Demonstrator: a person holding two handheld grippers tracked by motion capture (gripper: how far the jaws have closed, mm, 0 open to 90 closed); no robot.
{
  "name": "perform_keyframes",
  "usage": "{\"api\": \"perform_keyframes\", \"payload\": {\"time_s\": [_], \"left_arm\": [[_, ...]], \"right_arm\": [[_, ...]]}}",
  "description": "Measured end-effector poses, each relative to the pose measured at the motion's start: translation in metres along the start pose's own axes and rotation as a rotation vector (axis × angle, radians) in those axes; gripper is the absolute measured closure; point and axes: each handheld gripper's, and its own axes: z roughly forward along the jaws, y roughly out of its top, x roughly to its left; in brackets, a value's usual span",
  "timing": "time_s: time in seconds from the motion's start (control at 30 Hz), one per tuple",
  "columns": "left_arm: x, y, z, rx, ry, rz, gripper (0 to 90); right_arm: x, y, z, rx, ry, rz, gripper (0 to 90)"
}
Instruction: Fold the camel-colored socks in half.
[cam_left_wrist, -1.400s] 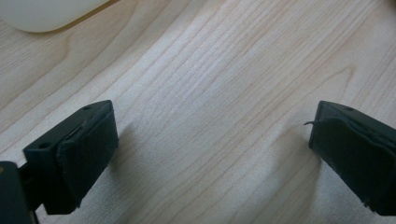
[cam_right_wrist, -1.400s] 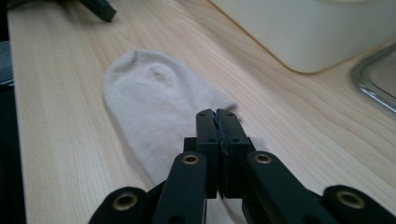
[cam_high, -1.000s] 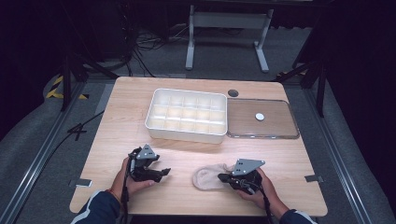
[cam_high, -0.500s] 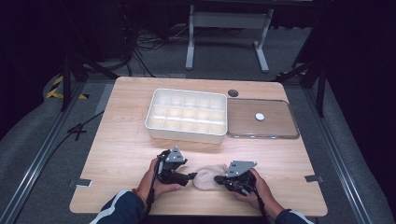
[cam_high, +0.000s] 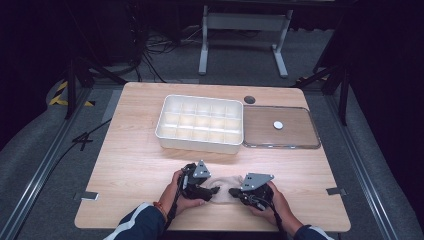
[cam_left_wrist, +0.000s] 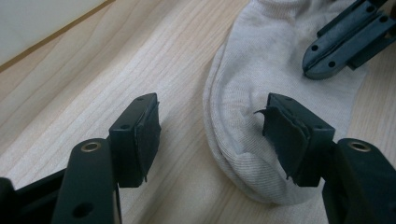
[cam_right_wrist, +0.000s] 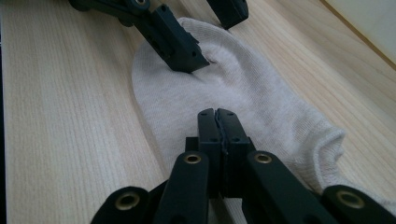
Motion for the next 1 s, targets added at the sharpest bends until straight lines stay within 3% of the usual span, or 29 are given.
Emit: {"api": "perform_keyframes", "payload": {"time_s": [0.1,0.3,0.5,0.67,0.7,0.8,1.0], "left_arm": [[0.000,0.000,-0.001,0.007,-0.004,0.015,38.2],[0.000,0.003,-0.006,0.051,-0.039,0.030,57.6],[0.007,0.002,-0.009,0.063,-0.097,-0.011,74.2],[0.009,0.000,-0.009,0.050,-0.120,-0.039,80.8],[0.008,-0.001,-0.009,0.039,-0.118,-0.060,82.1],[0.008,-0.001,-0.010,0.027,-0.107,-0.059,83.3],[0.005,0.002,-0.019,-0.060,-0.097,-0.058,83.6]], "right_arm": [[0.000,0.000,0.000,0.000,0.000,0.000,89.8],[0.002,0.001,0.001,0.000,-0.013,-0.018,89.8],[0.002,0.003,0.004,-0.001,-0.012,-0.014,89.9],[0.001,0.007,0.006,0.010,-0.017,-0.003,89.9],[0.001,0.008,0.007,0.016,-0.020,0.001,89.9],[0.001,0.009,0.008,0.017,-0.020,0.004,89.9],[-0.001,0.013,0.011,0.022,-0.012,0.030,89.9]]}}
